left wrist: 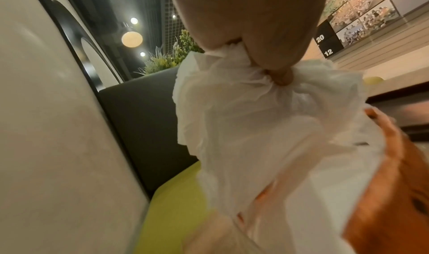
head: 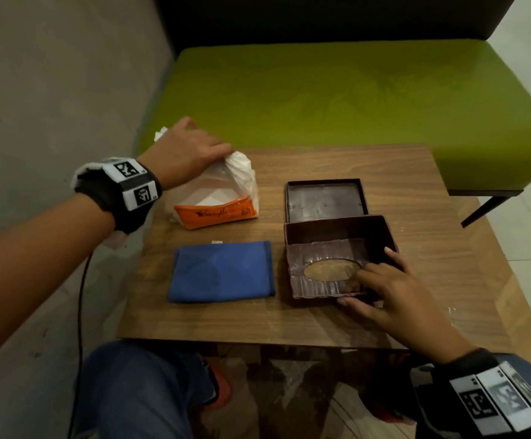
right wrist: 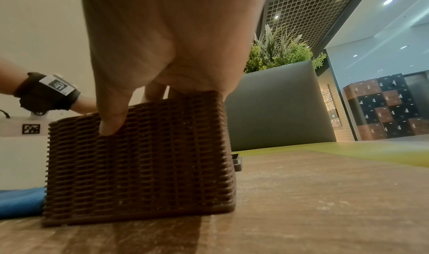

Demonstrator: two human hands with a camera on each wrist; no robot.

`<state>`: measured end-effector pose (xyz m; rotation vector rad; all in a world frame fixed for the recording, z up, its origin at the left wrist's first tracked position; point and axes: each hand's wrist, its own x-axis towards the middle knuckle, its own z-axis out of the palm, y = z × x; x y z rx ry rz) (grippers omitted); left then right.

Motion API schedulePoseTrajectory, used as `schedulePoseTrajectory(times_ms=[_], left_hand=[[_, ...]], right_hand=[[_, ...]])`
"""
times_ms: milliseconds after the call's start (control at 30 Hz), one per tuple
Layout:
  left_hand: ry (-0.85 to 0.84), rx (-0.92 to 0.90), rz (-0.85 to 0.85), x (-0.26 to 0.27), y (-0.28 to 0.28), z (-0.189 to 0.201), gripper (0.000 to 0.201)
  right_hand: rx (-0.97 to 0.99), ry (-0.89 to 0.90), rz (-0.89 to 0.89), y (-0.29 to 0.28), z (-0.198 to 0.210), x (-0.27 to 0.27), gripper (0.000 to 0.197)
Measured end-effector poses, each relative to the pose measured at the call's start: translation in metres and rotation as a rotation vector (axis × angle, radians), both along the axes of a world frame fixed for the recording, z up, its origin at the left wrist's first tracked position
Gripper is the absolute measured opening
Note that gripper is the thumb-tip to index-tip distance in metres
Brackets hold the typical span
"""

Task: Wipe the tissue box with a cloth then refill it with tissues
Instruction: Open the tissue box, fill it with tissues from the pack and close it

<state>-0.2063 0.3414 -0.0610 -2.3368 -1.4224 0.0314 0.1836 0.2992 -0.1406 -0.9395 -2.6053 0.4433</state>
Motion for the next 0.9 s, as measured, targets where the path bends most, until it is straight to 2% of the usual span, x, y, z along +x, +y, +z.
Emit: schedulePoseTrajectory(times_ms=[100,167,200,300,400,467,533,633,700,733,800,833,900], left_hand=[[0.012,-0.020,0.029,-0.004,0.005,0.018,0.016],[-0.109,-0.029,0.146,-0.006,0.004,0.029,0.020],[-0.222,-0.019,0.241,-0.005,0.001,0.034,0.024],[-0.729,-0.039,0.496,-0.006,-0.012,0.035,0.027],[-1.355,-0.138,0.622,0.011,-0.036,0.020,0.017],[-1.776,-0.219,0.640,0.034,-0.059,0.005,0.011],[-2.052,-0.294,0.622,0.062,-0.081,-0.008,0.014],[-2.276,-0.321,0.664,0.092,-0.108,-0.024,0.025],[-2.380,-0.326,0.705,0.108,-0.125,-0.026,0.031],[-2.412,-0.346,0.701,0.115,-0.131,-0.024,0.032],[-2.368,-0.411,0.710,0.134,-0.146,-0.016,0.029],[-2.313,-0.427,0.747,0.144,-0.151,-0.013,0.025],[-2.281,-0.460,0.823,0.160,-0.157,-0.009,0.026]], right_hand=[[-0.016,-0.021,-0.007,0.000,0.003,0.000,0.031],[-0.031,-0.053,-0.012,-0.001,0.004,0.000,0.034],[-0.038,-0.068,-0.015,-0.001,0.004,0.000,0.036],[-0.047,-0.081,-0.024,-0.003,0.009,-0.003,0.044],[-0.054,-0.003,-0.066,-0.006,0.019,-0.011,0.050],[-0.104,0.115,-0.105,-0.012,0.031,-0.019,0.041],[-0.158,0.221,-0.143,-0.019,0.044,-0.031,0.022],[-0.255,0.352,-0.176,-0.031,0.059,-0.053,0.010],[-0.387,0.444,-0.219,-0.042,0.066,-0.067,0.017],[-0.487,0.491,-0.252,-0.047,0.068,-0.072,0.028],[-0.771,0.589,-0.310,-0.059,0.078,-0.082,0.049],[-0.937,0.640,-0.331,-0.064,0.083,-0.086,0.046],[-1.247,0.760,-0.330,-0.073,0.089,-0.090,0.025]])
